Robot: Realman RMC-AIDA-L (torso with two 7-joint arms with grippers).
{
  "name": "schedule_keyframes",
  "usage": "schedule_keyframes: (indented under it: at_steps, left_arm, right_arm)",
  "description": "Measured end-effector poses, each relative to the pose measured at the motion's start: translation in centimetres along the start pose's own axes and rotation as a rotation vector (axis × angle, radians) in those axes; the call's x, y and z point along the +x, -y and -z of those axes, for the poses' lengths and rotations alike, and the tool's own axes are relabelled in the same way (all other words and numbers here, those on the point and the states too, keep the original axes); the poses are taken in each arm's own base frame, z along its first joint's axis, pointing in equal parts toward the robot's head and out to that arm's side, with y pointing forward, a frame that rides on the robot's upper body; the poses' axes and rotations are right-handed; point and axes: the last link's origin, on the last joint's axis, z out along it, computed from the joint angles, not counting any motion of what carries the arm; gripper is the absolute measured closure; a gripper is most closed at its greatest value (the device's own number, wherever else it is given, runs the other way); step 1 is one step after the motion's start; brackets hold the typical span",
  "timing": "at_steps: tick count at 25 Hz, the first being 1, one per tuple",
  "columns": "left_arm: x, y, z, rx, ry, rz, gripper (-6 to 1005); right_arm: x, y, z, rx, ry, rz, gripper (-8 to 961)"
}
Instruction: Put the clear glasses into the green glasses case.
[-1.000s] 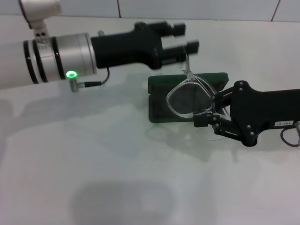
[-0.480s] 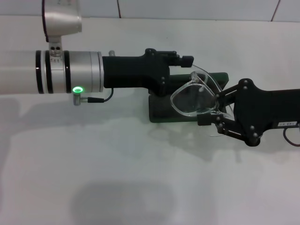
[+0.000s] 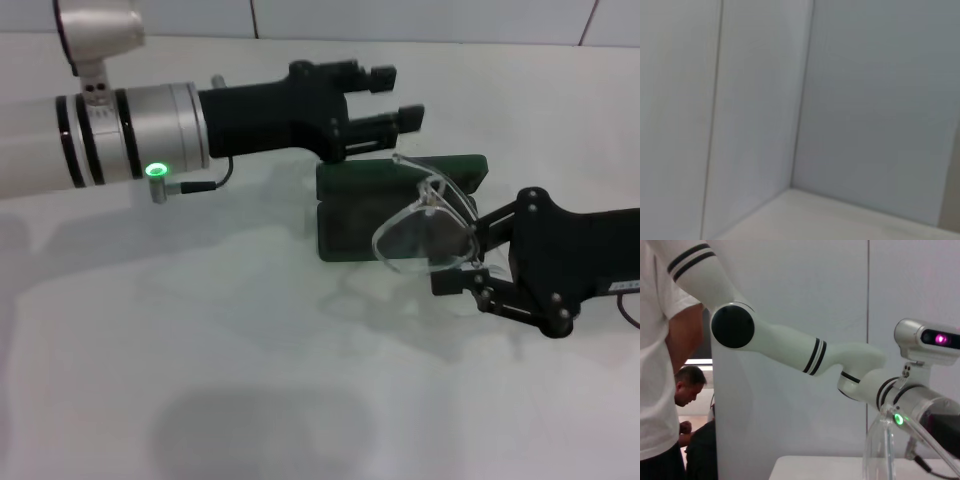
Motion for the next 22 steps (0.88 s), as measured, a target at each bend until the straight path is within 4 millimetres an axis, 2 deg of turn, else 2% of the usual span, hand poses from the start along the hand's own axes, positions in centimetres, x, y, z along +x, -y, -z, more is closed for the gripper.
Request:
schedule_keyframes:
  at_steps: [10,22]
  left_arm:
    - [0.6,-2.3,-3.1,-0.176,0.056,-0.091,381]
    - [0.8,-3.1,-3.5,-0.246,0.09,-0.067,381]
  right_arm:
    - [0.4,-0.1,0.1,-0.004,-0.011,-0.022,828]
    - [0.7,-0.3,0.8,0.007,-0.026,-0.001,828]
